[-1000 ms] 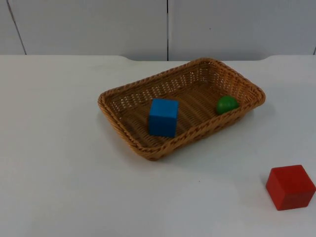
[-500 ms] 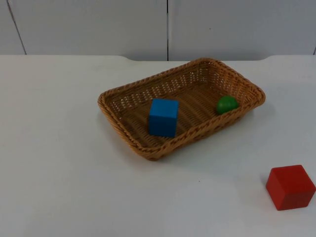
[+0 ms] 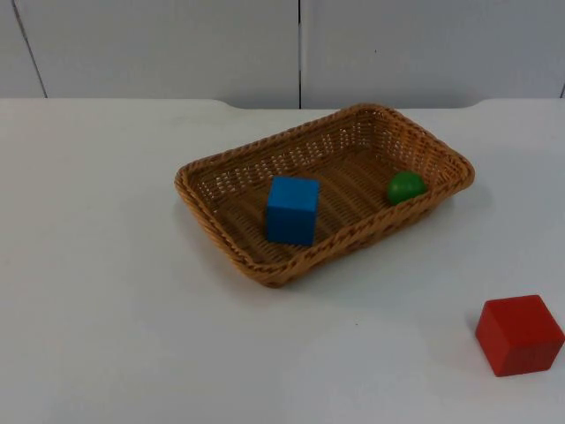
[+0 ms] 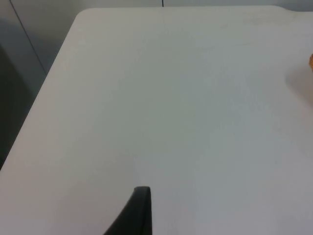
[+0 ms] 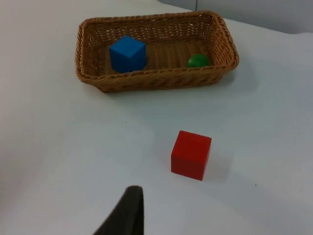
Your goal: Place all geometric objects except the red cube into the basket.
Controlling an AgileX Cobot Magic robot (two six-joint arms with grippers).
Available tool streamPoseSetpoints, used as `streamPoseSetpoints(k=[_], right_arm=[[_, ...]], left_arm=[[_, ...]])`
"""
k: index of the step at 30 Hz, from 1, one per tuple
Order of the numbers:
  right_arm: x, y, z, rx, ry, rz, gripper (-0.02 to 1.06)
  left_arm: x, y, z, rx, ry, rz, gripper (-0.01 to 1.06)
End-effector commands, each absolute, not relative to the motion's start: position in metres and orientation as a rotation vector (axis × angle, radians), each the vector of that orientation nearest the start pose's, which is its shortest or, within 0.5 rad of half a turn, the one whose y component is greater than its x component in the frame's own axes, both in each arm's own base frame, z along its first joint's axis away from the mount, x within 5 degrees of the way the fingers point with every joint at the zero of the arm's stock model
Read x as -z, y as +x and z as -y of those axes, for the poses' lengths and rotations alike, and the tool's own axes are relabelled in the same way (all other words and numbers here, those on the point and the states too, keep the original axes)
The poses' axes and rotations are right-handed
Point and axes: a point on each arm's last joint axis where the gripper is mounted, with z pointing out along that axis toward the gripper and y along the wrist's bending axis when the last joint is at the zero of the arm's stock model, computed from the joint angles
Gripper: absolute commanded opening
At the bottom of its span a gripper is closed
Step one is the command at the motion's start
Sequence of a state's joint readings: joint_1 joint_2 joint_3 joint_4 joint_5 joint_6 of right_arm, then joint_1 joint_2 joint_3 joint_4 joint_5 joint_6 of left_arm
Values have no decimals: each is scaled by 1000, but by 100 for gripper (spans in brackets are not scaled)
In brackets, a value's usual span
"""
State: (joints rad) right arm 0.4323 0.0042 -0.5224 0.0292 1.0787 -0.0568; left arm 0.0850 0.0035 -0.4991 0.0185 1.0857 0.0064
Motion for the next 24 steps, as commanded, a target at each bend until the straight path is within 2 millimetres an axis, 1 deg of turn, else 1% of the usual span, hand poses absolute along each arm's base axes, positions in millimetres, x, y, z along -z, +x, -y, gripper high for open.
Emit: streamPoseSetpoints(k=[1, 6, 10, 11, 13, 15, 19, 24], right_arm=[[-281, -8, 1, -262, -490, -1994, 105], [-281, -8, 1, -229, -437, -2004, 105], [-281, -8, 0, -152, -311, -2023, 105], [-281, -8, 0, -152, -311, -2023, 105], [-281, -8, -1, -94, -217, -2033, 105], [-281, -8, -1, -60, -160, -2037, 105], [-281, -8, -2, -27, -108, -2040, 105], [-281, -8, -2, -24, -102, -2041, 105]], left_arm=[[-275, -5, -1, -74, -86, -2062, 105], [-275, -5, -1, -74, -86, -2062, 105], [-275, -5, -1, -74, -86, -2062, 105], [-275, -5, -1, -74, -86, -2062, 105], [-275, -5, -1, -74, -86, -2062, 105], [-275, -5, -1, -74, -86, -2062, 105], [-275, -5, -1, -74, -86, -2062, 105], [-275, -5, -1, -74, -86, -2062, 105]])
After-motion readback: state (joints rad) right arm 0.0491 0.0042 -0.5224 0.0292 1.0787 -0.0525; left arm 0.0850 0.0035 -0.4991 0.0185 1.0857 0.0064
